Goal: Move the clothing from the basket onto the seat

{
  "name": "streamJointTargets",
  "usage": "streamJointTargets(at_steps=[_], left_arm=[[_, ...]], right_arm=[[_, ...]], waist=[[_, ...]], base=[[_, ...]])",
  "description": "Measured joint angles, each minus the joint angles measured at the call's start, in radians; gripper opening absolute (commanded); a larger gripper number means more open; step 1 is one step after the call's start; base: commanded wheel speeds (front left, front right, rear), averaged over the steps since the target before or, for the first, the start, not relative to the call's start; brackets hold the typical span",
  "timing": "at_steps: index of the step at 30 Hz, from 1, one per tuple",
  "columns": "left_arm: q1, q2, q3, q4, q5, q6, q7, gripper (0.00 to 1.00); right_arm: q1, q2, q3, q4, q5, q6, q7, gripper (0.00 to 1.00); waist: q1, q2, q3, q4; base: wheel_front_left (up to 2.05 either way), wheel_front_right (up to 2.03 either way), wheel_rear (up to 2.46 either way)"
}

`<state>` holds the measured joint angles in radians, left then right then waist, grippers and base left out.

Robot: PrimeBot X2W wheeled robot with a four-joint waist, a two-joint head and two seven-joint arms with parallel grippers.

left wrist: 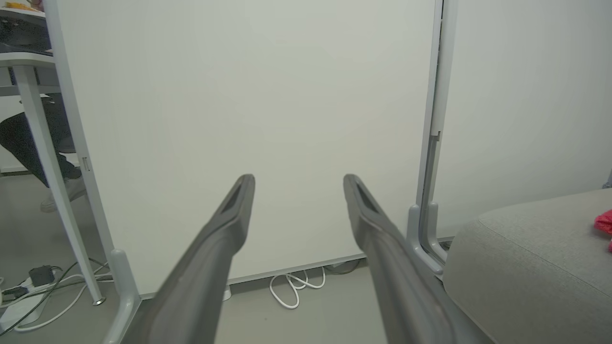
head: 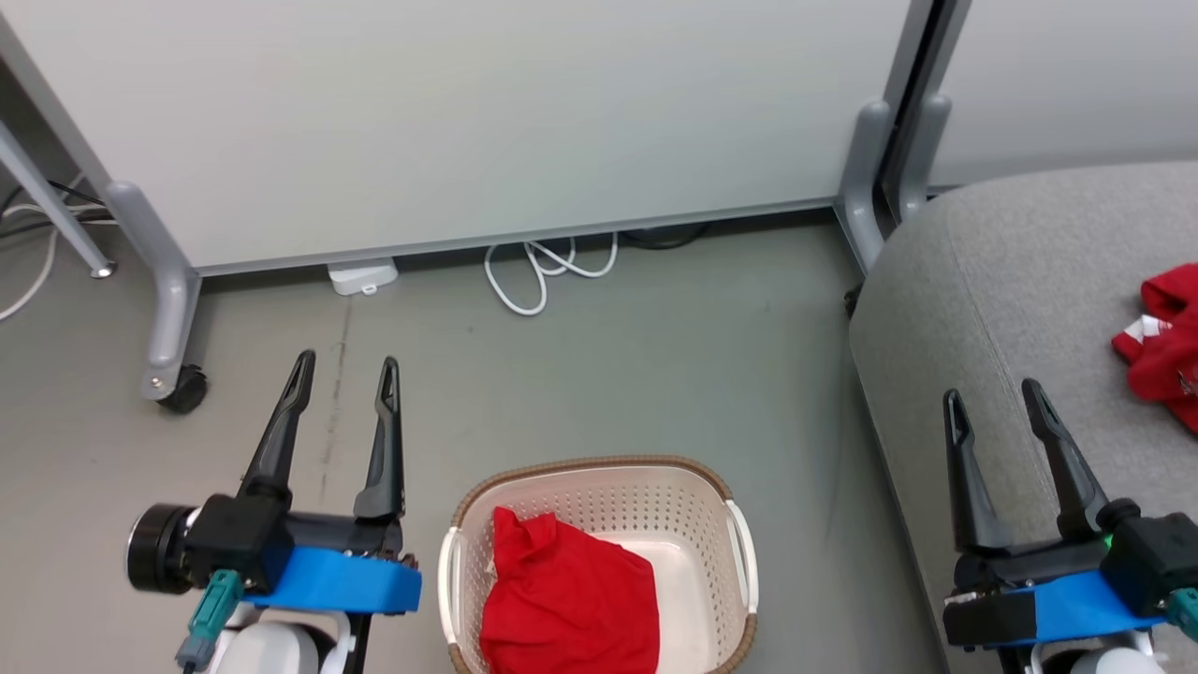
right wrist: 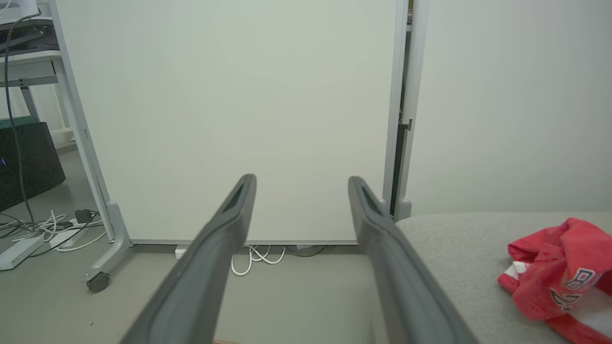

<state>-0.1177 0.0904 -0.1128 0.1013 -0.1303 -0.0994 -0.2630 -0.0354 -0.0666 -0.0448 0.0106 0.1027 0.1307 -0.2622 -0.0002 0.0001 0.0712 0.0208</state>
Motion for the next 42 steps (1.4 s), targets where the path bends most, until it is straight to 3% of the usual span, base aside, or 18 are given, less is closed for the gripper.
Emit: streamJointTargets(at_steps=[13, 42], left_arm=[[0.099, -0.034, 0.052, 0.019, 0.017, -0.016, 0.000, 1.00], [0.099, -0.039, 0.062, 0.042, 0.015, -0.026, 0.000, 1.00]], right_arm=[[0.044, 0.015, 0.002, 0.026, 0.005, 0.000, 0.000, 1.00], [0.041, 0.016, 0.034, 0.072, 0.031, 0.000, 0.000, 1.00]], waist=[[0.0001, 0.0000, -0.056, 0.049], [0.0003, 0.0000, -0.037, 0.043]], base=[[0.00, 0.00, 0.00], [0.00, 0.00, 0.00]])
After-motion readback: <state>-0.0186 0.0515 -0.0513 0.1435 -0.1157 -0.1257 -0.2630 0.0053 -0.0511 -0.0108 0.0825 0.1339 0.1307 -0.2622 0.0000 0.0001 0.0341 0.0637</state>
